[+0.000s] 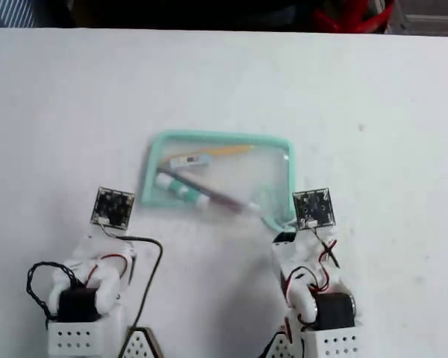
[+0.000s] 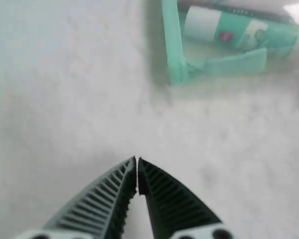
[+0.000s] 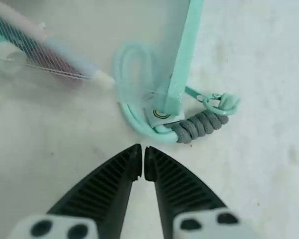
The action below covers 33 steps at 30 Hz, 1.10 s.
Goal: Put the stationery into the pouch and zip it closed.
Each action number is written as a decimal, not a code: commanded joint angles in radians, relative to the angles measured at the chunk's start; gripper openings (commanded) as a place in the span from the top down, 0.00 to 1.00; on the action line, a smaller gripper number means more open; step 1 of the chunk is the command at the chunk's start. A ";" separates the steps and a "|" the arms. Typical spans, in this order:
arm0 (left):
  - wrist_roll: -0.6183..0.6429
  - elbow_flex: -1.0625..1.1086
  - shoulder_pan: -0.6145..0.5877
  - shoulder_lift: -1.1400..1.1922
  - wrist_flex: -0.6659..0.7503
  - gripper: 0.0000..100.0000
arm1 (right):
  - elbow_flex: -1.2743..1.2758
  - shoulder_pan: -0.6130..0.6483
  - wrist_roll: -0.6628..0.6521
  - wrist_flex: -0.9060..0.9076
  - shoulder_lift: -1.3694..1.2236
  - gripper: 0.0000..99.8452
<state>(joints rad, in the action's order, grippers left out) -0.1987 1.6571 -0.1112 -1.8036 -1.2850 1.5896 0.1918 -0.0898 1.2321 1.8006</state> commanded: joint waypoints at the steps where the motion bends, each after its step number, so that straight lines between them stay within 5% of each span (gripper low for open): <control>1: -0.002 0.037 0.002 0.013 0.012 0.98 | 0.002 -0.002 -0.009 0.059 0.001 0.98; 9: -0.003 0.038 -0.142 0.013 0.014 0.98 | 0.068 -0.104 -0.009 0.051 0.001 0.98; 33: -0.003 0.038 -0.142 0.013 0.014 0.98 | 0.101 -0.131 -0.008 0.038 -0.001 0.98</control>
<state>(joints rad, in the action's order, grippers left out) -0.1972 1.6985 -0.2478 -1.8052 -1.2850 1.6817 0.0721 -0.0898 1.2812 1.7944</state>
